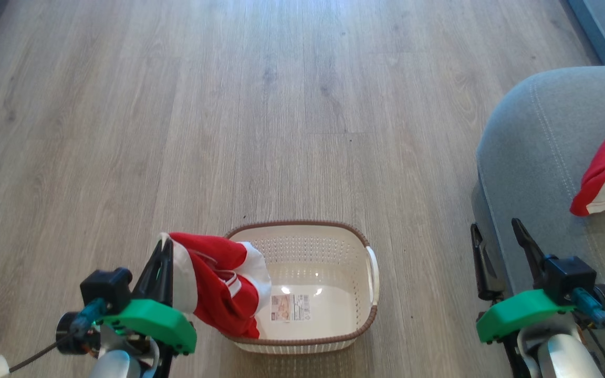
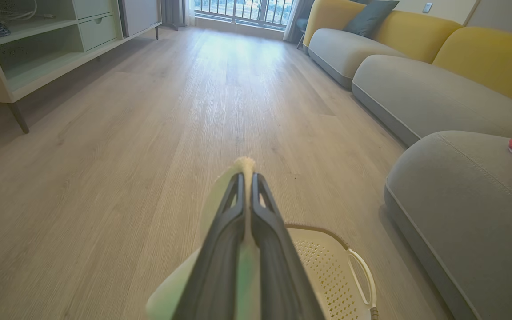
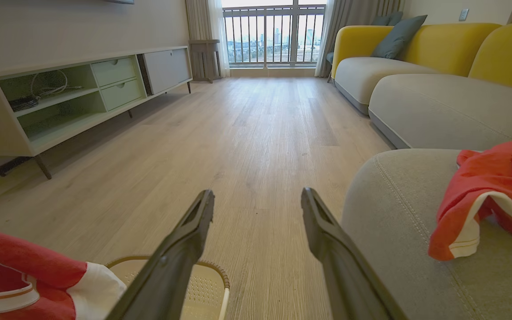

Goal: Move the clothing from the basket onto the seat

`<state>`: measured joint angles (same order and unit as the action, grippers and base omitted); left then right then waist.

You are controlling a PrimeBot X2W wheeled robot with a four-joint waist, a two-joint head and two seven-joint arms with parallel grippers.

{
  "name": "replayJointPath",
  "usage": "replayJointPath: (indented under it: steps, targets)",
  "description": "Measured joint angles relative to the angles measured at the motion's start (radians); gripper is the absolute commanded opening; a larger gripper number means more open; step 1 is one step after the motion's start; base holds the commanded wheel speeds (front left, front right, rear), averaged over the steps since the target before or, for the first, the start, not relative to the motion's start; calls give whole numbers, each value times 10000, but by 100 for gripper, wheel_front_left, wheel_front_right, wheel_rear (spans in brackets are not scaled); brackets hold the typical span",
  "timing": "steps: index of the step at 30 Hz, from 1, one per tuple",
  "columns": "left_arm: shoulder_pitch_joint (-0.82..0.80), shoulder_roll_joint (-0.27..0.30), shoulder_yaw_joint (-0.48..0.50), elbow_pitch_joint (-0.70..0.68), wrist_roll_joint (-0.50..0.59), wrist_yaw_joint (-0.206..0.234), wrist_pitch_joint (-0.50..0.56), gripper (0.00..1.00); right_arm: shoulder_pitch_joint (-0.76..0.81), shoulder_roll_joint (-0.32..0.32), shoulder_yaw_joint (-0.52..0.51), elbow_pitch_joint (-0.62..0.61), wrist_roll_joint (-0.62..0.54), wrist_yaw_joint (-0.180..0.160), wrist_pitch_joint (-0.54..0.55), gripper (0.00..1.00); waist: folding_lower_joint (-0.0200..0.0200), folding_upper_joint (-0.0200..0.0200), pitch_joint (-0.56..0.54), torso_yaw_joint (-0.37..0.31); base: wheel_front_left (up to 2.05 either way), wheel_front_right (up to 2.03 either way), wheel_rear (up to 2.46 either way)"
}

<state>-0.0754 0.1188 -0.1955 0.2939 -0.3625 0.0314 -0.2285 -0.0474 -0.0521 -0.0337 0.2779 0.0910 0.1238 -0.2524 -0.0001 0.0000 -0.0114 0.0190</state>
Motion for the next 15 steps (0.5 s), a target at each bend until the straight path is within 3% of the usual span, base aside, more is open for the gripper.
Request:
replayJointPath:
  steps: [12, 15]
  targets:
    - [0, 92, -81, -142, 0, 73, 75, 0, -2, 2, 128, 36, 69, 0, 0, 100, 0, 0, 21, -62, 0, 0, 0]
    - [-1, 121, -290, -314, 0, 65, 92, 0, -13, 2, 596, 23, 98, 0, 0, 100, 1, 0, 41, -51, 0, 0, 0]
